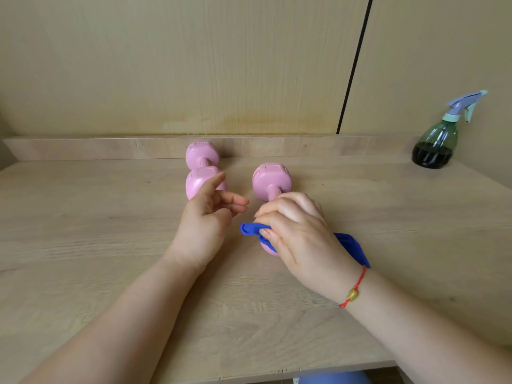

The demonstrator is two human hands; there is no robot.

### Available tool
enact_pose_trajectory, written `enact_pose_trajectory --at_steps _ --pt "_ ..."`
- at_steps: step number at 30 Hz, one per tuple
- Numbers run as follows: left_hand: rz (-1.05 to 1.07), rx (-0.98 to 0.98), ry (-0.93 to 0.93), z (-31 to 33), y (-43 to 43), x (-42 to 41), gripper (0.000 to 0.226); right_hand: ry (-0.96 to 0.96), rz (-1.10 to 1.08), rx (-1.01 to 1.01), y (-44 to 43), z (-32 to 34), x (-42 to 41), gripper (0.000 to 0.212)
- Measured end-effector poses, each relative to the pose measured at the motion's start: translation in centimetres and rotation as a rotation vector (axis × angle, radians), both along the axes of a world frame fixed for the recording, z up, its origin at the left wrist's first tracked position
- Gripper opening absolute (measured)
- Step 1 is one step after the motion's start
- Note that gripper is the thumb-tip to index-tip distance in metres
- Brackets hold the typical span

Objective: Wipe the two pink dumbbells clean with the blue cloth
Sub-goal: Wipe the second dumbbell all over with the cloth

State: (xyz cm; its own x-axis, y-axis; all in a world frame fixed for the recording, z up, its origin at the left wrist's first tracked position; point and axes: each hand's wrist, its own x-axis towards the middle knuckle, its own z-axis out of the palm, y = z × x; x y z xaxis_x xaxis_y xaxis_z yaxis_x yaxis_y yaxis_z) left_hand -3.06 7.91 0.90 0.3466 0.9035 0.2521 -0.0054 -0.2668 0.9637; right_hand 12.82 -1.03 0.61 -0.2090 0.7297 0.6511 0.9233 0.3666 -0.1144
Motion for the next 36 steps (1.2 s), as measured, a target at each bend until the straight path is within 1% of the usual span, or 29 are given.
enact_pose_trajectory --at_steps 3,5,7,9,12,16,22,25,28,30,32,34,36 --pt "0.023 -0.02 -0.029 0.2 -0.1 0.0 0.067 -0.059 0.051 -0.146 -0.1 0.9 0.7 0.029" --pt "0.041 -0.031 -0.026 0.3 -0.1 0.1 0.066 -0.156 -0.004 -0.246 0.0 1.7 0.8 0.035" --pt "0.062 -0.034 -0.021 0.3 0.0 0.1 0.065 -0.215 -0.059 -0.296 0.3 2.1 0.3 0.035" --pt "0.078 -0.025 -0.01 0.2 0.0 -0.1 0.065 -0.232 -0.101 -0.289 0.6 2.2 -0.4 0.035" --pt "0.088 -0.023 -0.007 0.1 -0.1 -0.1 0.066 -0.294 -0.171 -0.225 1.2 1.9 -0.8 0.042" --pt "0.118 -0.007 0.012 -0.1 0.0 -0.2 0.065 -0.351 -0.236 -0.122 1.5 1.2 -1.0 0.038" --pt "0.13 0.04 0.045 0.0 0.0 0.0 0.064 -0.284 -0.301 0.109 2.4 0.4 -1.7 0.035" --pt "0.142 0.047 0.048 -0.1 0.1 -0.1 0.065 -0.191 -0.258 0.135 2.0 0.2 -1.4 0.035" --pt "0.143 0.052 0.065 -0.1 0.1 0.0 0.064 -0.078 -0.188 0.088 1.2 0.1 -0.7 0.033" --pt "0.132 0.064 0.081 -0.1 0.0 0.1 0.062 0.015 -0.097 0.028 0.3 -0.3 -0.2 0.031" --pt "0.118 0.077 0.101 0.0 -0.1 0.2 0.06 0.078 -0.038 -0.049 -0.7 -0.4 0.1 0.034" --pt "0.103 0.09 0.12 0.1 -0.3 0.2 0.06 0.092 -0.051 -0.134 -1.1 0.0 0.3 0.04" --pt "0.083 0.113 0.153 0.2 -0.5 0.2 0.06 0.116 -0.139 -0.226 -0.5 0.7 0.3 0.046"
